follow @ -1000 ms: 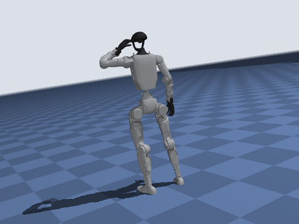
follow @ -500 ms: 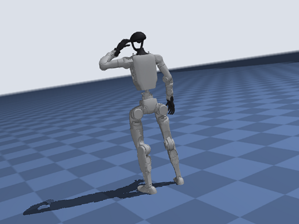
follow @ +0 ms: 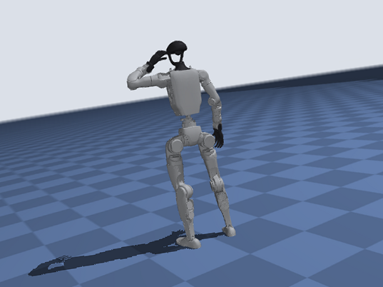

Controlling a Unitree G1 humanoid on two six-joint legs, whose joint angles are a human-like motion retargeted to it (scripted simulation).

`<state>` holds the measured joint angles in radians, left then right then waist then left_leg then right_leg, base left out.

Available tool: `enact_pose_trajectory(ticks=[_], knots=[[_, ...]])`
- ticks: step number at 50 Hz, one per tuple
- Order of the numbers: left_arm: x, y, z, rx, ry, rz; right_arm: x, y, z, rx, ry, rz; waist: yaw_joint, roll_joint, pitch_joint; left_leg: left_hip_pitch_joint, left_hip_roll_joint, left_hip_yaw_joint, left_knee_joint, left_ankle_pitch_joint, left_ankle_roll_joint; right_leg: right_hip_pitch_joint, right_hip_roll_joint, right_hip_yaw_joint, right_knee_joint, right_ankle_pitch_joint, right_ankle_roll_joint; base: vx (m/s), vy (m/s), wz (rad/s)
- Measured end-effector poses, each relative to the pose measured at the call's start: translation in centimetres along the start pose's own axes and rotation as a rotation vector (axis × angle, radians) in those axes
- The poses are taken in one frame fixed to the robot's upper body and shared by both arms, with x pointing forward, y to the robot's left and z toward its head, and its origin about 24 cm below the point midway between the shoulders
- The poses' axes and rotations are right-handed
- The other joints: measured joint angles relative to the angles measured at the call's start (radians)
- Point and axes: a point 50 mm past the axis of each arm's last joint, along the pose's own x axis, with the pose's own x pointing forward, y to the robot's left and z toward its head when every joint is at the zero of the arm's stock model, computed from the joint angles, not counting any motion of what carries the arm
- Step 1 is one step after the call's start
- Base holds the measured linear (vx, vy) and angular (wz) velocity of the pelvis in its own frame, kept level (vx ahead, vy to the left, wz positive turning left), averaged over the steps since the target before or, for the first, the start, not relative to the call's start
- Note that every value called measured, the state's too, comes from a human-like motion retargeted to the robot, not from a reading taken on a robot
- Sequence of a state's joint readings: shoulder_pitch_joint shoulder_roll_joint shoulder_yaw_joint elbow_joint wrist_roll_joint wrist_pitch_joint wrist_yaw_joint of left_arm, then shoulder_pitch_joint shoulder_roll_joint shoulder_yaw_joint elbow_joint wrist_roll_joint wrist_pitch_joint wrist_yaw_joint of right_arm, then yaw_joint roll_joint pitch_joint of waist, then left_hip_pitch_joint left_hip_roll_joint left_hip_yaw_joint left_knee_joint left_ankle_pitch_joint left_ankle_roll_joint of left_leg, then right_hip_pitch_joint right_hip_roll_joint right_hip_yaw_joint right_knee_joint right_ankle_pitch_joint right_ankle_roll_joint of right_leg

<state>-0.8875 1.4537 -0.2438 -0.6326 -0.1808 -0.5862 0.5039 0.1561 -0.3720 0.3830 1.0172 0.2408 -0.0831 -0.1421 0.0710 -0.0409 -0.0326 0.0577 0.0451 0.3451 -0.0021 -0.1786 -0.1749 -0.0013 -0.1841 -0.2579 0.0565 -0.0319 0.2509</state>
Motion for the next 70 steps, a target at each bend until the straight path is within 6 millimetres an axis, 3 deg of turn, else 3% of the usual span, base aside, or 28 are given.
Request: enact_pose_trajectory(ticks=[27,39,51,57,64,70], knots=[[0.0,0.1,0.1,0.051,-0.011,-0.004,-0.1,0.2,-0.3,0.005,0.013,0.004,0.005,-0.001,-0.002,-0.004,-0.001,0.000,-0.003,-0.002,-0.002,-0.003,-0.001,0.000,-0.004,-0.001,0.001,0.00,0.00,0.00],[-0.6,1.5,-1.9,0.078,0.094,0.061,0.0,0.2,-0.1,0.024,0.006,-0.006,0.013,-0.008,-0.004,0.000,0.001,0.000,-0.004,-0.006,-0.003,0.000,0.002,-0.001,-0.006,-0.006,0.000,0.00,0.00,0.00],[-0.2,0.7,-0.4,0.071,0.022,0.016,0.0,0.1,-0.1,0.008,0.008,0.003,0.013,-0.013,-0.006,0.002,0.005,0.004,-0.004,-0.010,-0.005,0.000,0.006,0.002,-0.005,-0.011,-0.001,0.00,0.00,0.00],[-0.5,0.6,-0.7,0.077,0.042,0.022,0.0,0.3,-0.2,0.013,0.007,0.004,0.015,-0.017,-0.005,0.004,0.006,0.005,-0.003,-0.012,-0.005,0.002,0.007,0.002,-0.004,-0.013,-0.001,0.00,0.00,0.00],[-2.9,0.8,-3.8,0.090,0.248,0.025,0.0,0.9,0.0,0.031,-0.002,0.004,0.024,-0.028,-0.001,0.006,0.006,0.004,-0.002,-0.013,-0.005,0.004,0.007,0.001,-0.003,-0.016,-0.002,0.00,0.00,0.00],[-8.7,-0.4,-7.2,0.017,0.585,0.028,0.1,1.6,0.5,0.067,-0.008,-0.002,0.036,-0.043,0.007,0.009,0.005,0.006,-0.001,-0.014,-0.006,0.006,0.005,0.003,-0.001,-0.021,-0.005,0.00,0.00,0.00]])
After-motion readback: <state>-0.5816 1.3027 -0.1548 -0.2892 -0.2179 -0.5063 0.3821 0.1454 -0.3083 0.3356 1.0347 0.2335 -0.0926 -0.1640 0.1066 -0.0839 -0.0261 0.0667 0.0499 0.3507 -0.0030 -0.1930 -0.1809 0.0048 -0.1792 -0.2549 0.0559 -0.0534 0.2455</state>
